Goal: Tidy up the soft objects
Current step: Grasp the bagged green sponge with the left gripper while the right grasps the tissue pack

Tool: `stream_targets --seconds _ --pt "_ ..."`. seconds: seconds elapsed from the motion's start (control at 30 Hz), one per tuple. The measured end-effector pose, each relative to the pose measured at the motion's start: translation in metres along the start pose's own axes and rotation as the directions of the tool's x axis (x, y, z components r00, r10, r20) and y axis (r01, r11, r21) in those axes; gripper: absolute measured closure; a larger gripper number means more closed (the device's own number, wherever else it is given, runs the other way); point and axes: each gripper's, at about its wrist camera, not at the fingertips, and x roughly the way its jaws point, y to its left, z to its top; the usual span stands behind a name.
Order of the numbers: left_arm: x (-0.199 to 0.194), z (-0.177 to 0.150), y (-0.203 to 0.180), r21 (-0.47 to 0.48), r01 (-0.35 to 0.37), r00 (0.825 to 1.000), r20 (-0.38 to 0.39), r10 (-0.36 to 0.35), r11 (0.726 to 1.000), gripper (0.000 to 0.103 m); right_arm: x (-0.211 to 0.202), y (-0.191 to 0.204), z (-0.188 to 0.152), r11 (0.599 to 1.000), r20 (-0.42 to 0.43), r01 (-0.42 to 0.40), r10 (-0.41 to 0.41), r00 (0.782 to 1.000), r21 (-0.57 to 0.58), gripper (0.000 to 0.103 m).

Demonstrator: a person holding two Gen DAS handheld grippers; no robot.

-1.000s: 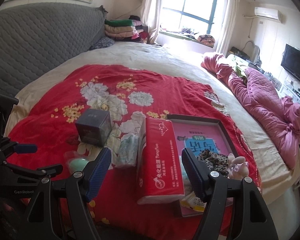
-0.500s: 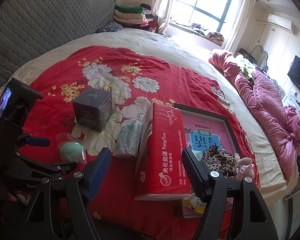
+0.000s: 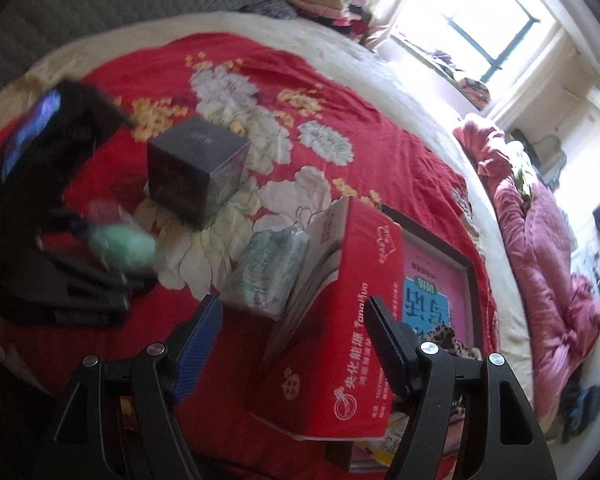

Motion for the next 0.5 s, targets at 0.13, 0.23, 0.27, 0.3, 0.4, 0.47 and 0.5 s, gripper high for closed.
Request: stream_targets --seconds 0.13,0.23,0.27,0.3,0.4,0.47,0.5 --pt "-0.006 0.003 0.019 -0.045 0.065 0.998 0.024 -0.064 0.997 0.053 0.013 0.025 0.0 0.985 -0.013 0.025 -0.028 1.0 -0.168 0.029" --pt "-0.013 0.002 0.028 -0.062 0.09 0.995 0.041 -0.087 0.994 0.053 0.026 0.047 -0.005 0.938 -0.018 0.09 -0.102 0.995 -0.336 0.029" --pt "-0.014 0.002 0.03 -0.064 0.094 0.995 0.043 -0.091 0.994 0.053 0.029 0.053 -0.006 0.922 -0.015 0.101 -0.114 0.993 -0.374 0.029" --pt "-0.014 0.001 0.032 -0.069 0.099 0.994 0.041 -0.097 0.993 0.053 0.034 0.061 -0.008 0.897 -0.008 0.112 -0.128 0.992 -0.427 0.029" --pt "-0.015 0.001 0.035 -0.072 0.123 0.992 0.038 -0.12 0.99 0.053 0.047 0.074 -0.013 0.831 0.0 0.145 -0.172 0.985 -0.537 0.029" --pt "-0.015 0.002 0.036 -0.084 0.147 0.989 0.035 -0.144 0.986 0.053 0.056 0.081 -0.015 0.785 0.015 0.166 -0.196 0.98 -0.597 0.029" --pt "-0.015 0.003 0.037 -0.09 0.152 0.988 0.039 -0.149 0.984 0.053 0.061 0.084 -0.016 0.759 0.017 0.172 -0.208 0.978 -0.628 0.029"
